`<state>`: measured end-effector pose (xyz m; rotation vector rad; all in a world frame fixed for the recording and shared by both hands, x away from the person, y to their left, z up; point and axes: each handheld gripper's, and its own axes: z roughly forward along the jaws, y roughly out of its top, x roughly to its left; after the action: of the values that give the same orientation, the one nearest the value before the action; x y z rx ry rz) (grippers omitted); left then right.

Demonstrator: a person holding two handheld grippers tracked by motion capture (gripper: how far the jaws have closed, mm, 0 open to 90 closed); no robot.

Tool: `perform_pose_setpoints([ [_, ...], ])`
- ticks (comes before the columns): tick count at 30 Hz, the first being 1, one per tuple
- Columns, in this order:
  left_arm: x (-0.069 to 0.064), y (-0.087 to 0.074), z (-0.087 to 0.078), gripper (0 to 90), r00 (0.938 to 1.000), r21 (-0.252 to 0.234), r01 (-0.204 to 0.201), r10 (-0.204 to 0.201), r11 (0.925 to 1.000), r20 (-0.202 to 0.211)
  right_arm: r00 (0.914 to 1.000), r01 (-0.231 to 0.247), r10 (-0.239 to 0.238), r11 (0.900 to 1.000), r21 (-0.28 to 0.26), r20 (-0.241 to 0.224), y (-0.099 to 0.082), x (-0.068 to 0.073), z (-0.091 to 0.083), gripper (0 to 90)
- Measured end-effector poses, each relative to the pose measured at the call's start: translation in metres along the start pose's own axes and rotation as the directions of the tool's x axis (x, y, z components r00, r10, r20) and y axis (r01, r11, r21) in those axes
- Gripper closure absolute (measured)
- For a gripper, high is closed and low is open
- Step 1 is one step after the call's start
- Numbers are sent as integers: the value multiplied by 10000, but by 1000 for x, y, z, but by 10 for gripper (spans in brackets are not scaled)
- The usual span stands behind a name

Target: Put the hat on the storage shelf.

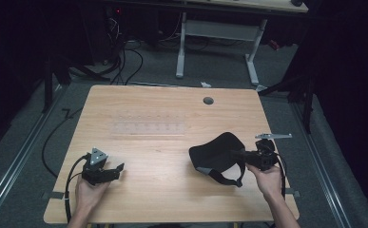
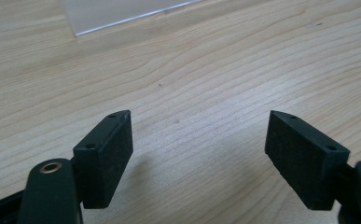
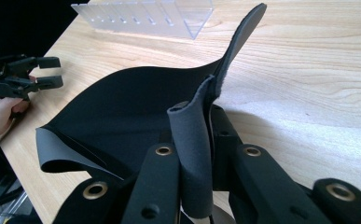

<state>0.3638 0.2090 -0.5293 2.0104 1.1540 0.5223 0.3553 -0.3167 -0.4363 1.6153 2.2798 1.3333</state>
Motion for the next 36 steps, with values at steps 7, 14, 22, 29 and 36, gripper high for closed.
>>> perform_pose_setpoints([
  [7,-13,8,-8,253,9982,-350,-502,513,9981,312,9997,-104,113,9993,363,-236,13,4,5,843],
  [14,-31,22,-14,276,9899,-811,-1048,1118,9912,874,9995,123,-116,9996,251,-283,18,11,8,843],
  [22,-59,40,-21,277,9653,-1160,-2038,2193,9721,1420,9990,107,-92,9994,340,-435,21,12,14,843],
  [29,-81,54,-23,259,9399,-1462,-2628,2873,9537,1844,9981,50,-25,9992,405,-608,22,14,20,843],
  [36,-99,66,-22,262,9080,-1654,-3323,3624,9285,2101,9964,107,-57,9982,589,-846,25,19,27,843],
])
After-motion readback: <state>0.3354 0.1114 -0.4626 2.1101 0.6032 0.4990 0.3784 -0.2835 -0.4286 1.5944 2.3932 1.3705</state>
